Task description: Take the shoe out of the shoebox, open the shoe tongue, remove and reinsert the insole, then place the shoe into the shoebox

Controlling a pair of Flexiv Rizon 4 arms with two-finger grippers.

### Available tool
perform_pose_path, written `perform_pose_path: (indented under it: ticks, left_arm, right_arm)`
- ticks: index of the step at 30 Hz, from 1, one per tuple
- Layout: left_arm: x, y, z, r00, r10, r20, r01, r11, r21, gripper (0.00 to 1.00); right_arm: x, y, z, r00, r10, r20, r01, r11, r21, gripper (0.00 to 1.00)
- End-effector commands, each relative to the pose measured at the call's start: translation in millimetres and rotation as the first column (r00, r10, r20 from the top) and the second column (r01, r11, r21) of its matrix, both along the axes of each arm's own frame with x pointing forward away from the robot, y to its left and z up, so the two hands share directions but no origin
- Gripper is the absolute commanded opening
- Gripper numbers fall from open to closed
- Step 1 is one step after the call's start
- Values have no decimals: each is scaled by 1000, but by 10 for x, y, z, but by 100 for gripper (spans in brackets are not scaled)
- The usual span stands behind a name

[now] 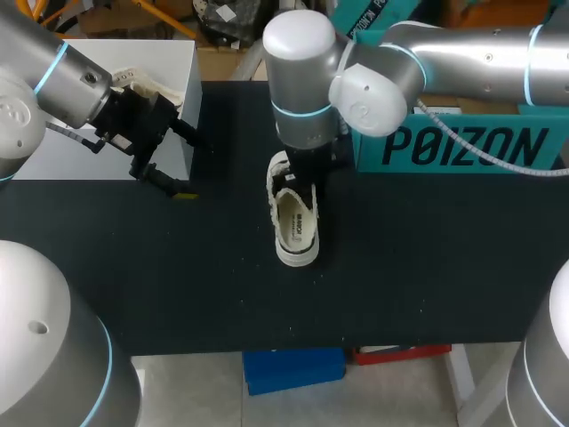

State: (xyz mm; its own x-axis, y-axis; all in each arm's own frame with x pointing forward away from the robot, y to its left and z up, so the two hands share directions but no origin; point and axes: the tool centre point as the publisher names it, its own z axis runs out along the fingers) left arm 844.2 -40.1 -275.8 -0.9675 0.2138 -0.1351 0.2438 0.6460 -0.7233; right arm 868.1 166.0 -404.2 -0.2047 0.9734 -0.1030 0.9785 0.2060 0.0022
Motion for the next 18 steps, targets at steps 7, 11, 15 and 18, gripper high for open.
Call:
perform_pose_path:
  ticks: [7,11,15,18]
  left_arm:
    - [-4,-5,-10,1000,2,4,-2,1000,0,100]
    - [-4,-5,-10,1000,2,4,-2,1000,0,100]
    - [-4,-5,-10,1000,2,4,-2,1000,0,100]
    - [-4,-5,-10,1000,2,4,-2,1000,0,100]
  right_arm:
    - [-160,-221,636,1000,4,11,-4,1000,1,0]
    - [-154,-436,957,999,9,32,-9,1000,18,0]
    - [-95,-561,1391,997,45,65,-47,999,26,0]
    - [-32,-644,1738,991,101,86,-105,994,39,0]
